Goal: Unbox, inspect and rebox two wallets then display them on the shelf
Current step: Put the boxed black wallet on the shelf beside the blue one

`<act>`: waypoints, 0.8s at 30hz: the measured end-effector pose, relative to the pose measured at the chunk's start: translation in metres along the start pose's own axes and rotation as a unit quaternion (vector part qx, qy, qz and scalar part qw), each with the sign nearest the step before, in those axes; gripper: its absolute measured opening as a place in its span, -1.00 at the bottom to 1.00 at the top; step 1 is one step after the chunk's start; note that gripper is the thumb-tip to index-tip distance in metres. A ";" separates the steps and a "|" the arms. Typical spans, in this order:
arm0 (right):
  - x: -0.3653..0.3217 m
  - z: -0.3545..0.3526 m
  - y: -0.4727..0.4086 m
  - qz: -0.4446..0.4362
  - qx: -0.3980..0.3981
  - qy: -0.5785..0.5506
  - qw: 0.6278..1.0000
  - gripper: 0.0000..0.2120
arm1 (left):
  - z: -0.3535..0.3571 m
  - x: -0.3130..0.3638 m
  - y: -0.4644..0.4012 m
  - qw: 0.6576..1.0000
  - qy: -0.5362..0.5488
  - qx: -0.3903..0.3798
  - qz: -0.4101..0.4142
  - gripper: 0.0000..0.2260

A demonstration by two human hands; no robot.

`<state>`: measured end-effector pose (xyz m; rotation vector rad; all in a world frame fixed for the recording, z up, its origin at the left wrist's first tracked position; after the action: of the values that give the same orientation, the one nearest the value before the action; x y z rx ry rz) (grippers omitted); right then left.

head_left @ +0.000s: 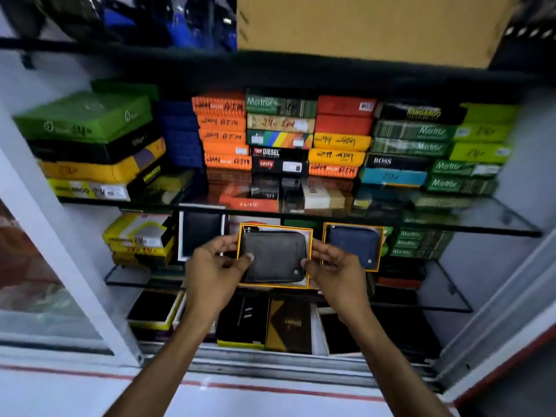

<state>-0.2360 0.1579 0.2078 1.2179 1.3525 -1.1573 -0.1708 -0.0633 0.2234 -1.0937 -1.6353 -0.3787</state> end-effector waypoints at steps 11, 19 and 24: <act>0.018 0.031 -0.056 -0.004 0.004 0.107 0.994 -0.54 | 0.053 -0.020 -0.050 0.995 -0.098 0.012 -0.006 -0.69; 0.022 0.034 -0.065 -0.002 0.000 0.100 0.995 -0.48 | 0.062 -0.025 -0.056 0.994 -0.108 -0.001 0.005 -0.66; 0.019 0.030 -0.056 -0.005 -0.018 0.108 0.994 -0.45 | 0.056 -0.012 -0.044 0.992 -0.123 -0.010 0.010 -0.60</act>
<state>-0.2910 0.1266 0.1886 1.3418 1.5351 -1.0254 -0.2396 -0.0517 0.2038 -1.2088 -1.8378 -0.2538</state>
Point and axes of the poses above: each hand's wrist, its own y-axis away from the middle knuckle, its own z-axis out of the palm, x = y × z, the point moved 5 cm from there along -y, towards the middle knuckle, and after that the axes turned 6 degrees about -y, right-handed, at the moved point
